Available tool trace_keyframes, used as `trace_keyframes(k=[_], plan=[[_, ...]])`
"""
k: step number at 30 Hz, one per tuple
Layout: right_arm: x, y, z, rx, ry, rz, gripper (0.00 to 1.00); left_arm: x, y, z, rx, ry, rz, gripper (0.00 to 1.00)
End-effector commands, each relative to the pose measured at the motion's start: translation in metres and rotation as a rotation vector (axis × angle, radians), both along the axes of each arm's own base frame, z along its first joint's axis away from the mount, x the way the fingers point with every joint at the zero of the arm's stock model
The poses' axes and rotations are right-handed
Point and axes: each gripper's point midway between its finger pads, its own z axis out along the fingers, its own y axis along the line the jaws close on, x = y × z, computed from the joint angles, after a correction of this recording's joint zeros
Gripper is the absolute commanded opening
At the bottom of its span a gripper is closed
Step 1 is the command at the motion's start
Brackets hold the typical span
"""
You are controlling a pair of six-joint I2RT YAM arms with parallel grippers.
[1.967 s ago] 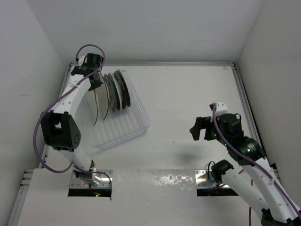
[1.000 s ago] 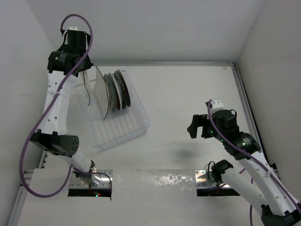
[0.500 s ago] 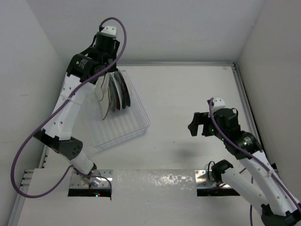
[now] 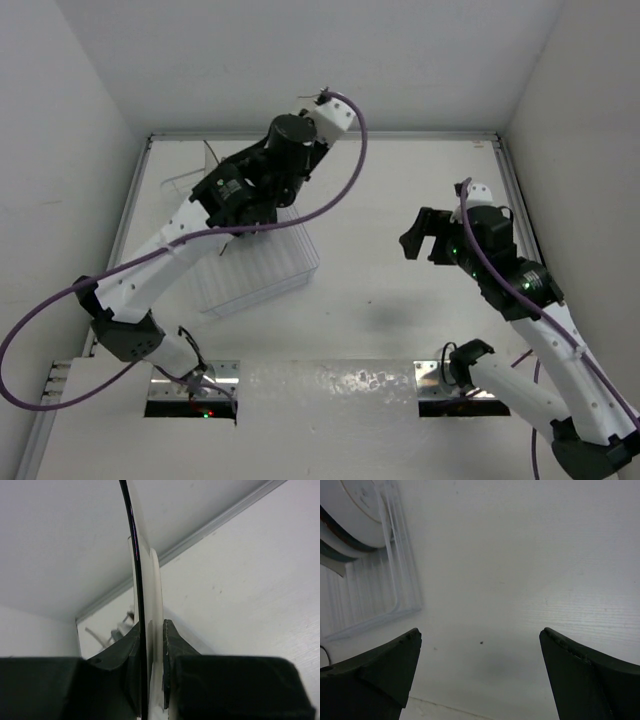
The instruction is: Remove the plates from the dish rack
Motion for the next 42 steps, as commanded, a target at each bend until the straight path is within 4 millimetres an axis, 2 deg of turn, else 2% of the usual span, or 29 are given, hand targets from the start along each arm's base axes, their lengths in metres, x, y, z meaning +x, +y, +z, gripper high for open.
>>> trace_keyframes(k=[1, 2, 3, 4, 5, 6, 8, 9, 10, 11, 12, 15, 16, 18, 19, 20, 21, 22, 23, 24, 25, 27, 31, 33, 38, 42], plan=[[0.021, 0.002, 0.047, 0.091, -0.084, -0.062, 0.99, -0.008, -0.002, 0.088, -0.067, -0.315, -0.037, 0.0], [0.026, 0.0, 0.059, 0.12, -0.092, -0.065, 0.99, -0.016, -0.017, 0.096, -0.044, -0.361, -0.083, 0.0], [0.026, 0.008, 0.061, 0.136, -0.077, -0.03, 0.99, -0.02, -0.022, 0.098, -0.024, -0.383, -0.096, 0.0], [0.037, -0.002, 0.057, 0.154, -0.047, -0.07, 0.99, -0.019, -0.028, 0.087, 0.064, -0.394, -0.105, 0.0], [0.036, 0.006, 0.061, 0.213, -0.026, -0.013, 0.99, -0.02, -0.036, 0.084, 0.095, -0.409, -0.122, 0.0], [0.046, -0.011, 0.062, 0.24, -0.02, -0.073, 0.99, -0.022, -0.051, 0.075, 0.121, -0.43, -0.149, 0.0], [0.055, -0.018, 0.068, 0.298, -0.042, -0.09, 0.99, -0.022, -0.057, 0.069, 0.228, -0.475, -0.148, 0.0], [0.057, -0.021, 0.071, 0.349, -0.033, -0.077, 0.99, -0.027, -0.063, 0.075, 0.214, -0.523, -0.156, 0.0], [0.061, -0.028, 0.073, 0.372, -0.029, -0.086, 0.99, -0.029, -0.067, 0.061, 0.249, -0.534, -0.185, 0.0], [0.066, -0.03, 0.071, 0.399, -0.008, -0.081, 0.99, -0.032, -0.069, 0.06, 0.285, -0.564, -0.202, 0.0], [0.071, -0.044, 0.077, 0.43, -0.016, -0.113, 0.99, -0.035, -0.072, 0.059, 0.289, -0.583, -0.227, 0.0], [0.075, -0.052, 0.093, 0.516, -0.048, -0.093, 0.99, -0.051, -0.085, 0.049, 0.315, -0.626, -0.361, 0.0], [0.074, -0.05, 0.097, 0.519, -0.055, -0.081, 0.99, -0.056, -0.088, 0.038, 0.332, -0.635, -0.392, 0.0], [0.072, -0.05, 0.102, 0.516, -0.073, -0.079, 0.99, -0.063, -0.094, 0.036, 0.314, -0.663, -0.382, 0.0], [0.071, -0.05, 0.103, 0.518, -0.079, -0.078, 0.99, -0.066, -0.099, 0.022, 0.334, -0.655, -0.39, 0.0], [0.071, -0.049, 0.103, 0.525, -0.078, -0.074, 0.99, -0.075, -0.105, 0.026, 0.318, -0.701, -0.395, 0.0], [0.071, -0.047, 0.1, 0.561, -0.062, -0.07, 0.99, -0.078, -0.109, 0.004, 0.362, -0.695, -0.404, 0.0], [0.075, -0.044, 0.107, 0.585, -0.094, -0.04, 0.99, -0.083, -0.112, 0.0, 0.411, -0.725, -0.407, 0.0], [0.071, -0.033, 0.11, 0.637, -0.086, 0.025, 0.99, -0.095, -0.117, 0.003, 0.382, -0.771, -0.412, 0.0], [0.07, -0.027, 0.104, 0.709, -0.045, 0.036, 0.99, -0.1, -0.12, -0.013, 0.42, -0.779, -0.431, 0.0], [0.071, -0.023, 0.112, 0.724, -0.082, 0.078, 0.99, -0.103, -0.12, -0.013, 0.437, -0.8, -0.422, 0.0], [0.067, -0.017, 0.111, 0.763, -0.065, 0.111, 0.99, -0.113, -0.128, -0.017, 0.433, -0.802, -0.446, 0.0], [0.06, -0.009, 0.127, 0.805, -0.104, 0.186, 0.99, -0.119, -0.141, -0.034, 0.464, -0.783, -0.482, 0.0], [0.059, -0.01, 0.125, 0.793, -0.102, 0.176, 0.98, -0.122, -0.143, -0.036, 0.459, -0.801, -0.476, 0.0], [0.057, -0.007, 0.08, 0.737, 0.031, 0.141, 0.95, -0.131, -0.156, -0.052, 0.5, -0.818, -0.496, 0.0], [0.052, 0.002, 0.068, 0.723, 0.071, 0.173, 0.83, -0.133, -0.166, -0.061, 0.538, -0.822, -0.515, 0.0]])
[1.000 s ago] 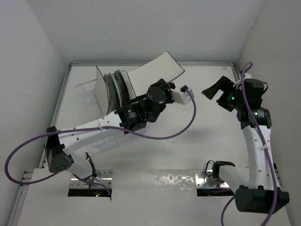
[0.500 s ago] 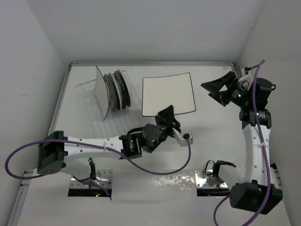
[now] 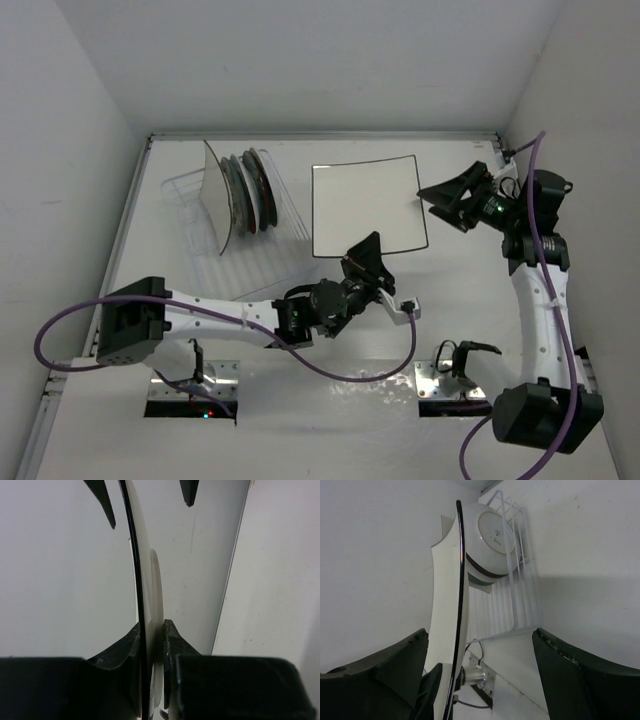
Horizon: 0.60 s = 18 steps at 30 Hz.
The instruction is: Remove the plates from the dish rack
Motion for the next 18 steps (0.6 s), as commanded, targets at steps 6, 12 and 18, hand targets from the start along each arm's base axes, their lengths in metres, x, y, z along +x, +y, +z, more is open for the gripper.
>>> trace_keyframes(k=[6, 12, 18], plan=[[-0.019, 0.037, -0.019, -0.051, 0.005, 0.19, 0.79, -0.01, -0.002, 0.051, -0.15, -0.1, -0.024, 0.0], [-0.022, 0.045, -0.05, -0.075, 0.077, 0.243, 0.45, -0.014, -0.005, 0.044, -0.138, -0.094, -0.031, 0.0], [-0.011, 0.041, -0.048, -0.1, 0.039, 0.209, 0.0, -0.013, -0.003, 0.037, -0.149, -0.066, -0.015, 0.22]])
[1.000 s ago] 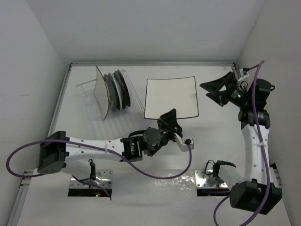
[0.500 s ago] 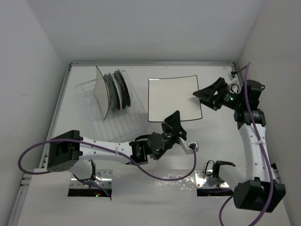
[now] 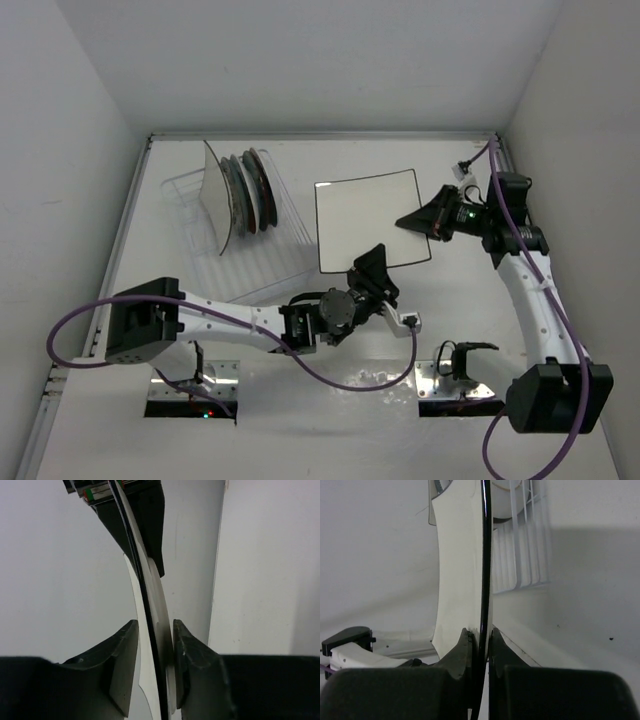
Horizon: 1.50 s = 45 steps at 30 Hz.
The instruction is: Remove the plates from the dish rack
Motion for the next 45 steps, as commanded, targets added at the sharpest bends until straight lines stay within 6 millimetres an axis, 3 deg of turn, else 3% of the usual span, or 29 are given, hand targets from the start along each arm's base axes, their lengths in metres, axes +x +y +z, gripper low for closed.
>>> trace_keyframes(k=[1, 2, 4, 5, 9, 13, 14, 17, 19, 20, 22, 24, 25, 29, 30, 31, 32, 34, 39, 42, 43, 45], plan=[[0.015, -0.007, 0.002, -0.064, -0.116, -0.036, 0.0, -0.003, 0.012, 0.07, -0.25, -0.066, 0.019, 0.32], [0.02, -0.009, 0.007, -0.064, -0.149, -0.051, 0.0, -0.003, 0.014, 0.07, -0.269, -0.054, 0.025, 0.5], [0.027, -0.016, 0.01, -0.052, -0.153, -0.117, 0.0, -0.001, 0.015, 0.072, -0.285, -0.043, 0.037, 0.63], [0.035, -0.022, 0.015, -0.055, -0.186, -0.158, 0.0, 0.001, 0.019, 0.071, -0.29, -0.035, 0.064, 0.78], [0.054, -0.046, 0.016, -0.036, -0.175, -0.317, 0.0, 0.007, 0.029, 0.068, -0.319, 0.035, 0.13, 0.92], [0.075, -0.067, 0.017, -0.001, -0.177, -0.457, 0.0, 0.007, 0.042, 0.054, -0.29, 0.097, 0.169, 0.96], [0.079, -0.074, 0.015, -0.004, -0.166, -0.496, 0.0, 0.006, 0.043, 0.043, -0.227, 0.119, 0.18, 0.96], [0.094, -0.097, 0.014, -0.027, -0.191, -0.63, 0.0, 0.003, 0.055, 0.03, -0.2, 0.193, 0.218, 1.0], [0.105, -0.122, 0.013, -0.054, -0.219, -0.775, 0.0, 0.002, 0.064, 0.034, -0.232, 0.244, 0.274, 1.0], [0.105, -0.13, 0.004, -0.065, -0.214, -0.827, 0.0, 0.002, 0.07, 0.029, -0.213, 0.258, 0.301, 1.0], [0.113, -0.151, 0.004, -0.069, -0.239, -0.951, 0.0, 0.009, 0.09, 0.038, -0.299, 0.268, 0.416, 1.0], [0.119, -0.163, -0.01, -0.068, -0.223, -1.02, 0.0, 0.019, 0.107, 0.046, -0.375, 0.278, 0.505, 1.0], [0.124, -0.167, -0.006, -0.051, -0.26, -1.043, 0.0, 0.024, 0.118, 0.049, -0.459, 0.297, 0.563, 1.0], [0.13, -0.199, -0.031, -0.082, -0.26, -1.219, 0.0, 0.047, 0.157, 0.063, -0.625, 0.328, 0.759, 1.0], [0.133, -0.203, -0.04, -0.068, -0.244, -1.25, 0.0, 0.053, 0.167, 0.08, -0.717, 0.331, 0.793, 1.0], [0.136, -0.207, -0.036, -0.04, -0.277, -1.274, 0.0, 0.058, 0.179, 0.087, -0.874, 0.335, 0.851, 1.0], [0.137, -0.213, -0.042, -0.039, -0.273, -1.311, 0.0, 0.071, 0.206, 0.102, -0.929, 0.326, 0.929, 1.0], [0.145, -0.218, -0.057, -0.048, -0.257, -1.345, 0.0, 0.09, 0.23, 0.102, -1.106, 0.453, 0.956, 1.0], [0.156, -0.227, -0.098, -0.046, -0.183, -1.441, 0.0, 0.089, 0.259, 0.107, -1.242, 0.497, 0.931, 1.0], [0.156, -0.221, -0.128, -0.132, -0.106, -1.491, 0.0, 0.089, 0.276, 0.098, -1.246, 0.483, 0.969, 1.0], [0.161, -0.207, -0.133, -0.158, -0.089, -1.476, 0.0, 0.089, 0.279, 0.093, -1.245, 0.481, 0.975, 1.0], [0.156, -0.196, -0.152, -0.254, -0.026, -1.483, 0.08, 0.092, 0.286, 0.088, -1.262, 0.468, 0.988, 1.0]])
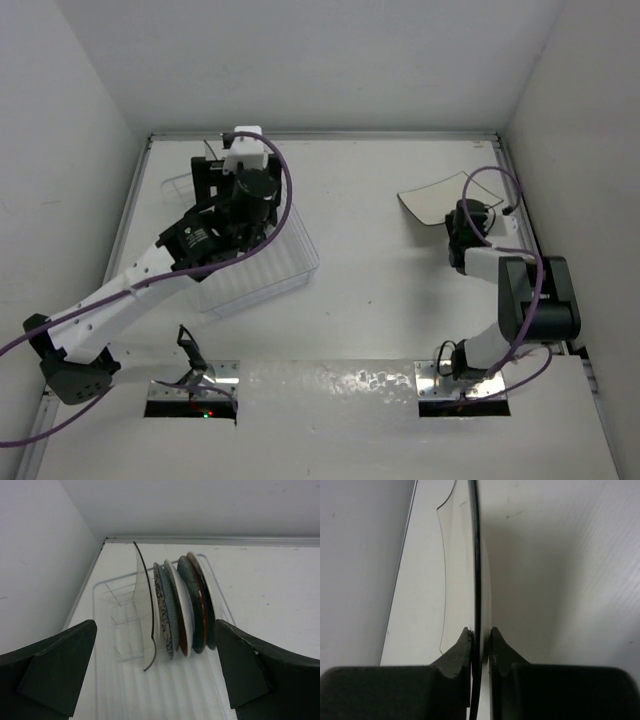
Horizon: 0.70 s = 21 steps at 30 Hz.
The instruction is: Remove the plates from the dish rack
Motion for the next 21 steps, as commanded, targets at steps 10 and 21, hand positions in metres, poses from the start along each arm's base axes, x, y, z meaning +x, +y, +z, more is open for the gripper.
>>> trace_keyframes(k=[10, 21], plan=[[-0.002, 0.045, -0.063, 0.097, 0.194, -0.091, 0.33, 0.013, 0.046, -0.038, -0.029, 0.033, 0.133, 1.0], [0.014, 0.08, -0.08, 0.21, 0.308, 0.044, 0.73, 0.025, 0.05, -0.05, -0.088, 0.061, 0.091, 1.0]])
